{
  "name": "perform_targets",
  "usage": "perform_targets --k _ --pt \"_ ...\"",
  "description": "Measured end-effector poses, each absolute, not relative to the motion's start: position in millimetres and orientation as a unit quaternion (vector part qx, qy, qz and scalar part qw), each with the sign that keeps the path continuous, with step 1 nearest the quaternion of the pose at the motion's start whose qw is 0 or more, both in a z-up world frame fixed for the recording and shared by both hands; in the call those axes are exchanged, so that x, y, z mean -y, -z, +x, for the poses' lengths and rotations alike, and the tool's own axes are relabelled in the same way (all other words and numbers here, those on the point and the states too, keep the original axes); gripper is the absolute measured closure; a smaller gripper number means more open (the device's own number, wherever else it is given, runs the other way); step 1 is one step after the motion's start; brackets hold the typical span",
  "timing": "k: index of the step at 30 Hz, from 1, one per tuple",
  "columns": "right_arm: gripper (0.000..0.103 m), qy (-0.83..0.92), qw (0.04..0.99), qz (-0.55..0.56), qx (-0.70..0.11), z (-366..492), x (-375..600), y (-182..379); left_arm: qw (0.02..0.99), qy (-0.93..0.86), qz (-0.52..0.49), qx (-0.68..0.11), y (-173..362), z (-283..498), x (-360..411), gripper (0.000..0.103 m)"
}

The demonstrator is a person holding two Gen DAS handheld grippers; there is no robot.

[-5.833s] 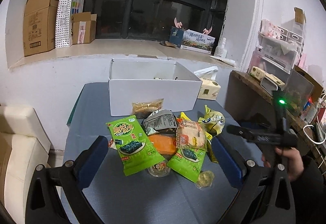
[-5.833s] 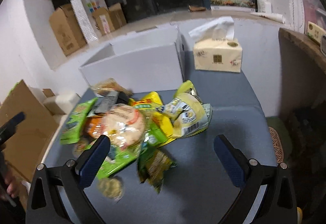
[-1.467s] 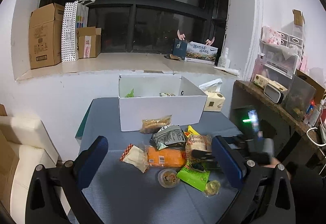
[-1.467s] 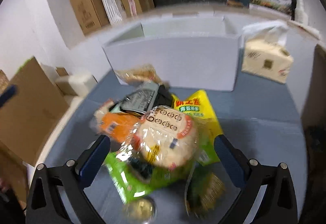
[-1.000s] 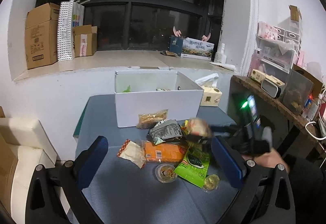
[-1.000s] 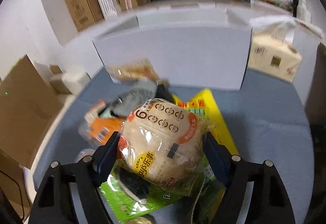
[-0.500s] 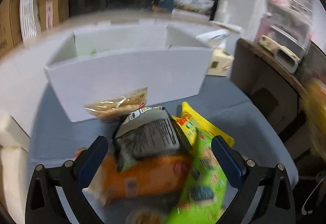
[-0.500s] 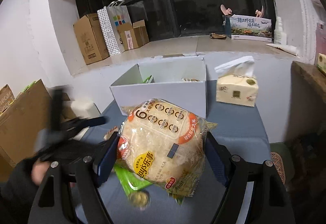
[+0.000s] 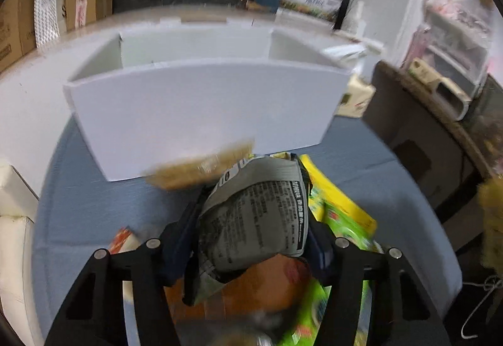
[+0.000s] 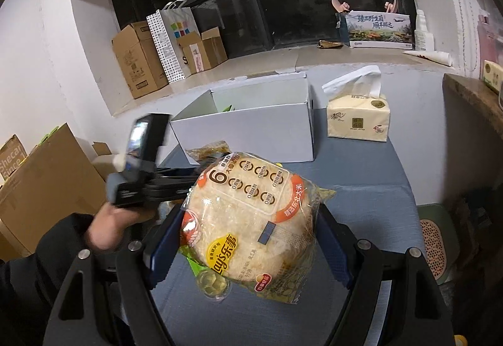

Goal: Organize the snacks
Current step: 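Carry the round bread pack with right tool while left carries grey bag into box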

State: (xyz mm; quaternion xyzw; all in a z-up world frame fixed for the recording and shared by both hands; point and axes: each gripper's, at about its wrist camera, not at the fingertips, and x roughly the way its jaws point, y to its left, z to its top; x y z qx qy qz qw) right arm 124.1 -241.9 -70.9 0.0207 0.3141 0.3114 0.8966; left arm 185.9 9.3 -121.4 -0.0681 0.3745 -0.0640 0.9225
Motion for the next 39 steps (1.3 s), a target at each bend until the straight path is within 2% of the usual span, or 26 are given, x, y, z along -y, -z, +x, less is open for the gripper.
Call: perform_targets --k 6,11,19,28,29,30,31,32,33,39 --pt "0.02 -0.322 0.891 0.017 -0.321 136.2 227.5 76.8 0.948 0.066 -0.093 -0.296 68.9 120.3 -33.9 0.038" --pt "0.02 -0.338 0.883 0.022 -0.325 162.0 207.2 74.3 0.959 0.059 -0.084 -0.263 30.1 118.7 -52.8 0.038" --pt "0.02 -0.344 0.889 0.029 -0.299 253.3 165.3 28.8 0.961 0.041 -0.07 -0.263 0.7 214.9 -76.7 0.038" --pt "0.02 -0.316 0.886 0.025 -0.338 368.2 121.8 14.2 0.949 0.006 -0.084 -0.303 16.8 314.2 -99.4 0.037" --pt "0.02 -0.315 0.885 0.023 -0.343 376.3 118.1 15.1 0.949 0.001 -0.082 -0.305 18.0 319.5 -101.8 0.035" --pt "0.019 -0.315 0.883 0.02 -0.347 380.3 116.4 16.3 0.947 -0.002 -0.08 -0.31 19.8 324.3 -103.0 0.03" --pt "0.019 -0.317 0.879 0.019 -0.356 385.9 113.7 17.7 0.944 -0.005 -0.079 -0.32 21.8 328.2 -104.1 0.017" --pt "0.014 -0.316 0.875 0.024 -0.365 391.5 111.8 20.1 0.941 -0.007 -0.079 -0.33 23.7 332.0 -105.0 0.009" --pt "0.001 -0.31 0.878 0.029 -0.364 392.5 112.1 20.6 0.941 -0.01 -0.078 -0.33 24.7 332.2 -106.0 0.0" --pt "0.0 -0.295 0.883 0.052 -0.362 395.0 122.9 26.2 0.942 -0.025 -0.081 -0.325 24.8 322.2 -111.7 0.0"
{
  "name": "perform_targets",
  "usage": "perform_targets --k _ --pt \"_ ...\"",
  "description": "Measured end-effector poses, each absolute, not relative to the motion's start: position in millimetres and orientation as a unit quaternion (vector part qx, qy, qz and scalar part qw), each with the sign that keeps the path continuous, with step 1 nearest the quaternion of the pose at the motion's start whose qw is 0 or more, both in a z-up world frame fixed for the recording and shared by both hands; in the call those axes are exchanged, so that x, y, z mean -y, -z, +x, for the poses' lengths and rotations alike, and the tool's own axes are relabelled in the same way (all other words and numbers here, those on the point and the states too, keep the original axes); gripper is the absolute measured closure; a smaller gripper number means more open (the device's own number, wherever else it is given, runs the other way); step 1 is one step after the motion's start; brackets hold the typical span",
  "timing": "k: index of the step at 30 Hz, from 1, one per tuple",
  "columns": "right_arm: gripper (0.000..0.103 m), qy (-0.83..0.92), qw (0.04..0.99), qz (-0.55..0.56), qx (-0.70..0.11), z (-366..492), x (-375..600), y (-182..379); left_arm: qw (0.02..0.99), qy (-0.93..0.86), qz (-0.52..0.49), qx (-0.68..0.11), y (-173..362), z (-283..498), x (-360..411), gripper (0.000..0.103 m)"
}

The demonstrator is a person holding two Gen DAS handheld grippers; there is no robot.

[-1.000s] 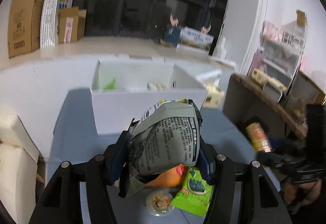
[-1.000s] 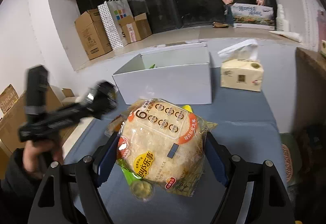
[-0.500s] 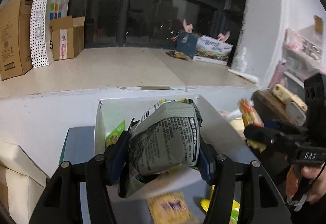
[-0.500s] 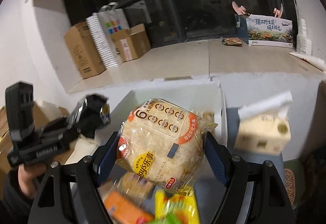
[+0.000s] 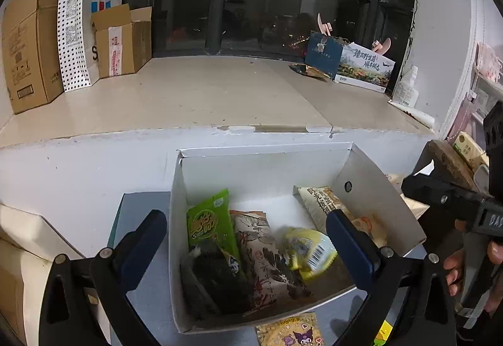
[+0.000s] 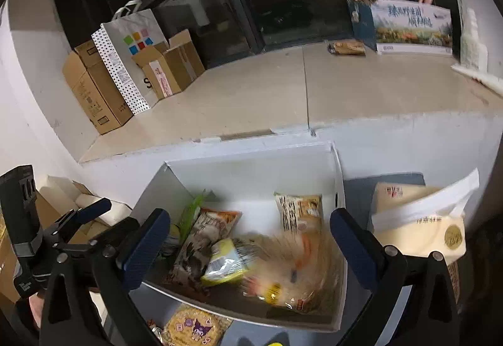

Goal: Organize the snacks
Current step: 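Carry the round bread pack with right tool while left carries grey bag into box, then carry the green garlic bag with right tool while left carries seaweed pack into box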

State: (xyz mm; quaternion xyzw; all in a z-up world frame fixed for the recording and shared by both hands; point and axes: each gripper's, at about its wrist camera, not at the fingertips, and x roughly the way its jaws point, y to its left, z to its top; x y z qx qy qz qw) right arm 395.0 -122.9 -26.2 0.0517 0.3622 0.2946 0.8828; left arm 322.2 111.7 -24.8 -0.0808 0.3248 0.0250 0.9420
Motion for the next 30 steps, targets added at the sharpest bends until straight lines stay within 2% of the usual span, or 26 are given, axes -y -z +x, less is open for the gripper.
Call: perform_targets --k 9,20,26,30 --pt "0.0 -0.308 0.892 0.028 -0.329 361.9 130.0 12.1 0.948 -0.016 -0.084 -0.307 5.5 289.6 -106.3 0.0" --pt "0.0 -0.361 0.894 0.019 -0.266 242.8 182.3 10.9 0.955 0.05 -0.054 -0.286 10.5 168.9 -64.0 0.0" --pt "0.0 -0.358 0.891 0.045 -0.276 179.6 222.2 42.7 0.95 0.064 -0.125 -0.281 37.5 105.7 -59.6 0.0" --pt "0.0 -0.332 0.894 0.01 -0.301 146.5 237.3 73.3 0.938 0.075 -0.17 -0.291 56.6 73.2 -59.3 0.0"
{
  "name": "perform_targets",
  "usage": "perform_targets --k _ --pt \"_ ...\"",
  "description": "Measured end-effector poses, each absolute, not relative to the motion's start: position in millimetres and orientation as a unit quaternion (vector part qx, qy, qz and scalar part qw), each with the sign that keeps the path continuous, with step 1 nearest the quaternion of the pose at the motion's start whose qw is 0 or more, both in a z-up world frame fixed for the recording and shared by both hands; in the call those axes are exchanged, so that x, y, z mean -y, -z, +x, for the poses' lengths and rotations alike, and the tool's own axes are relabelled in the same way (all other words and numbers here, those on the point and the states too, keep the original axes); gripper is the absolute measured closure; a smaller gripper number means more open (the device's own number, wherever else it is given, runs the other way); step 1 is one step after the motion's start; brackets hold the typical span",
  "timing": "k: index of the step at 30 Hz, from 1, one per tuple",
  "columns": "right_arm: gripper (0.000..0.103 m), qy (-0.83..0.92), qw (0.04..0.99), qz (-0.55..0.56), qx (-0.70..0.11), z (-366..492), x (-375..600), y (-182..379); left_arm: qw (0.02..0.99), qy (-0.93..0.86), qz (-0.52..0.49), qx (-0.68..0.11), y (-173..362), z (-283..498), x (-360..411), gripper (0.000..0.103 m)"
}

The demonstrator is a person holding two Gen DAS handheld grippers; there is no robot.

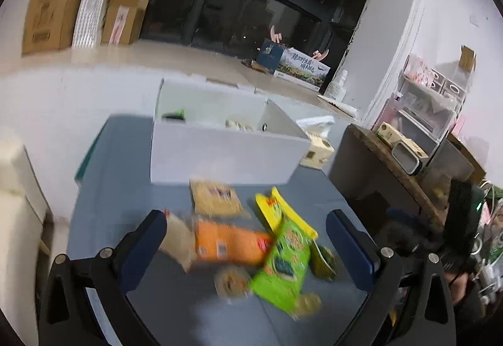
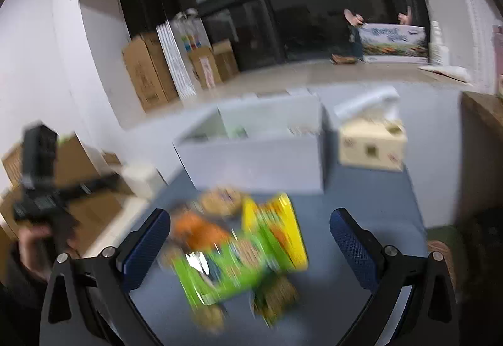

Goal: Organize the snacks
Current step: 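Carry the green garlic bag with right tool while left carries seaweed pack into box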

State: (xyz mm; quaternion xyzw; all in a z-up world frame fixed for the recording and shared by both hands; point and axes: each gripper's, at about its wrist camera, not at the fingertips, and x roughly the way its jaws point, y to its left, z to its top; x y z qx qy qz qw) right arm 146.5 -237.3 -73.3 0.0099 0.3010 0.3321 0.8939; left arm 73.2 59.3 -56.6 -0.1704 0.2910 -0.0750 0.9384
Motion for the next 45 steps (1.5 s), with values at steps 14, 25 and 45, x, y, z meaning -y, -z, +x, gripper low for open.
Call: perform_targets --k 14,25,45 --pt "0.0 -0.314 0.86 -0.067 -0.397 157.8 209.5 146.0 0.947 0.093 -0.128 -0.279 42.0 42.0 -29.4 0.0" --pt "0.043 -0.269 0.856 -0.108 -0.428 177.2 185.5 175.0 0.948 0.115 -0.08 -0.285 40.6 26.2 -5.9 0.0" --pt "0.05 -0.219 0.91 -0.04 -0.349 120.5 284.9 93.0 0.889 0.173 0.145 -0.398 121.4 136.7 101.9 0.0"
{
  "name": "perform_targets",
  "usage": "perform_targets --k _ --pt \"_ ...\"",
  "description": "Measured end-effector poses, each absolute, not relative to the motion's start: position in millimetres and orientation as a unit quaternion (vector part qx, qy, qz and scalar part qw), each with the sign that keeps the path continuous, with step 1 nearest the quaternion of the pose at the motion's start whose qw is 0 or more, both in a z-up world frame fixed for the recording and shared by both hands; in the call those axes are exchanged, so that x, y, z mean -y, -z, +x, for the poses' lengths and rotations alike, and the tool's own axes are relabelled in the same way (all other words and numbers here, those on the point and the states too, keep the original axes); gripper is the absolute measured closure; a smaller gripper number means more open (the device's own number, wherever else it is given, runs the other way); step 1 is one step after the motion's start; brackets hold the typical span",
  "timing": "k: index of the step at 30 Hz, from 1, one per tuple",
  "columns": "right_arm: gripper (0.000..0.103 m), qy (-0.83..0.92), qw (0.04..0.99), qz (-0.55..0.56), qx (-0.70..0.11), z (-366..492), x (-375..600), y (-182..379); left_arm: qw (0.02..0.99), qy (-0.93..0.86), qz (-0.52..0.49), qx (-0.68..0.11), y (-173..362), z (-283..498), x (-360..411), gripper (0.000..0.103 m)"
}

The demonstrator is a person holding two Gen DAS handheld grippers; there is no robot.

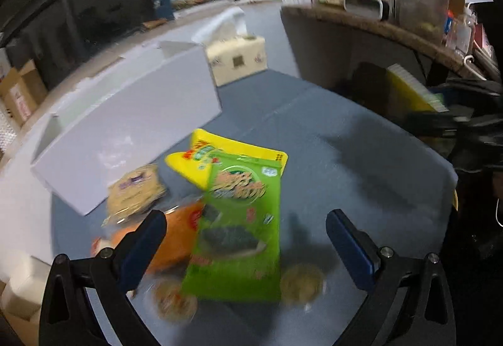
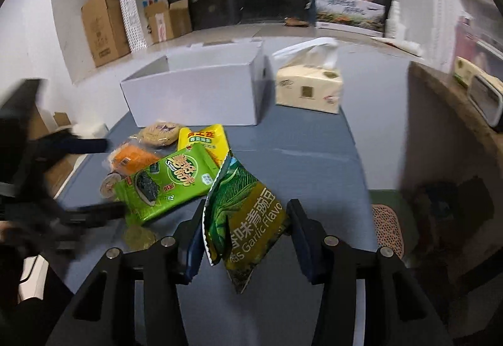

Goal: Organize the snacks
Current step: 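Carry the green garlic bag with right tool while left carries seaweed pack into box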

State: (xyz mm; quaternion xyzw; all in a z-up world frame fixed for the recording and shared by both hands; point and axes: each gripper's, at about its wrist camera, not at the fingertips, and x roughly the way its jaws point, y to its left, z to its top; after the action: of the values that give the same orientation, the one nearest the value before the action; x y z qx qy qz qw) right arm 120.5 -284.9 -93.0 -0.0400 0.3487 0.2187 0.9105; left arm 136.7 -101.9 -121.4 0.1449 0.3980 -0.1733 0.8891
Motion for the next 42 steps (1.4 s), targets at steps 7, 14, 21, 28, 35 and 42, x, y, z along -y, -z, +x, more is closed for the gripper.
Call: perform_targets --k 7,14,21,28,35,42 --pt "0.05 -0.209 0.909 -0.026 -0.359 106.7 304.9 103.7 0.863 0.164 0.186 -0.44 152.8 172.5 113.0 0.0" --pt "0.05 -0.213 0.906 -0.022 -0.365 106.9 304.4 109.4 0.854 0.181 0.193 -0.447 165.7 174.3 109.3 0.017" --pt "0.05 -0.223 0.904 -0.028 -0.363 105.0 295.8 109.3 0.887 0.178 0.128 -0.406 122.9 152.7 83.5 0.042" --pt "0.05 -0.253 0.897 -0.032 -0.361 111.8 269.5 110.5 0.932 0.174 -0.051 -0.312 63.2 107.9 18.7 0.042" --pt "0.05 -0.301 0.893 -0.018 -0.335 143.0 229.9 85.0 0.96 0.115 -0.091 -0.238 17.0 95.5 -37.3 0.042" --pt "0.05 -0.323 0.895 -0.015 -0.308 207.6 185.1 43.1 0.966 0.08 -0.099 -0.224 -6.7 153.8 -72.2 0.042"
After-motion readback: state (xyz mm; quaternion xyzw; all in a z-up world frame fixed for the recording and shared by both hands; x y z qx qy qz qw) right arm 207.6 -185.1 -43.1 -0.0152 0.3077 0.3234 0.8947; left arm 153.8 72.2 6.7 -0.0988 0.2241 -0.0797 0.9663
